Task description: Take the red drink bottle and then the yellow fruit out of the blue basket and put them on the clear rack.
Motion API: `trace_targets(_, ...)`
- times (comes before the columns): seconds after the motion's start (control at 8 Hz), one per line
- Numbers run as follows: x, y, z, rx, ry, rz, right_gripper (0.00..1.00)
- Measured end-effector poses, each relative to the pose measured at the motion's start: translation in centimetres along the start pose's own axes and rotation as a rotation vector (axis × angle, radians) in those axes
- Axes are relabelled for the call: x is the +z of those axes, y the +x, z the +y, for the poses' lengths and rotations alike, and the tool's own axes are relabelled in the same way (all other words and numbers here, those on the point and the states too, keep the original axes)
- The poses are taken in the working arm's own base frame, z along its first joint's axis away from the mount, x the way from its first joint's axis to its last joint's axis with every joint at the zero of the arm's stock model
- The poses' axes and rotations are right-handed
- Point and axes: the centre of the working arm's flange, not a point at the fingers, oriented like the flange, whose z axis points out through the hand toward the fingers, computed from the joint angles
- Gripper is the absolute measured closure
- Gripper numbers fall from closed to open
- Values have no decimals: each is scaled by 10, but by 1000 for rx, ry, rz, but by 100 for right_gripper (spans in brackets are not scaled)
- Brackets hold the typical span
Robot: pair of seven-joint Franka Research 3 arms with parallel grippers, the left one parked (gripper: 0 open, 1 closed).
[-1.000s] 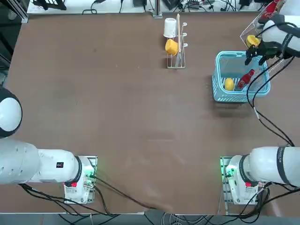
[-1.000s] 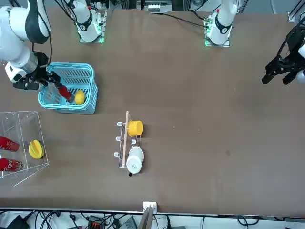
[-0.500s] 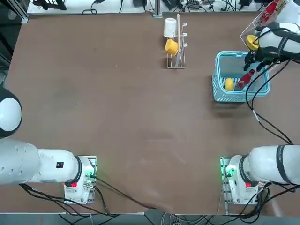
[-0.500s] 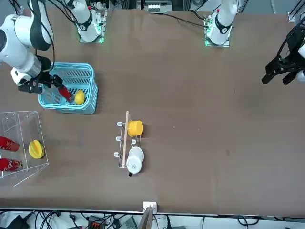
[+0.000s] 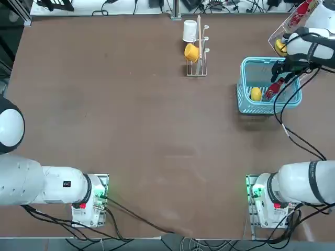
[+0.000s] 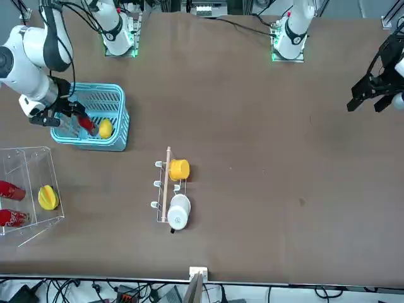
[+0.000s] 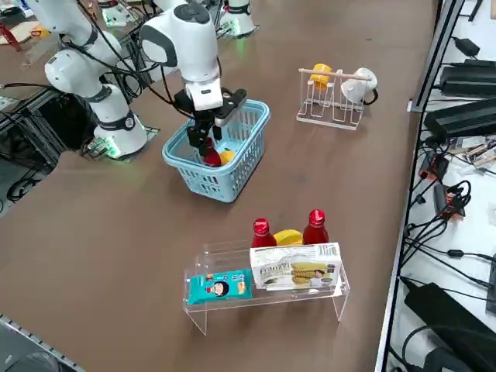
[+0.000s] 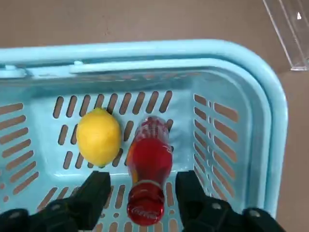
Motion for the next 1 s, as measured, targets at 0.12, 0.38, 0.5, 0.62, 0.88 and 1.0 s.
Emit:
trace_targets(0.12, 2, 0, 0, 0, 0, -5, 18)
trace_targets(0.38, 2, 0, 0, 0, 0, -10, 30)
trace_targets(0.5, 3, -1, 0, 0, 0, -13, 34)
trace_targets(0.62, 3, -1, 0, 0, 0, -17, 37)
trace_targets(0.88, 4, -2, 0, 1, 1, -27, 50)
trace_targets(1.0, 4, -2, 1, 2, 0, -28, 58)
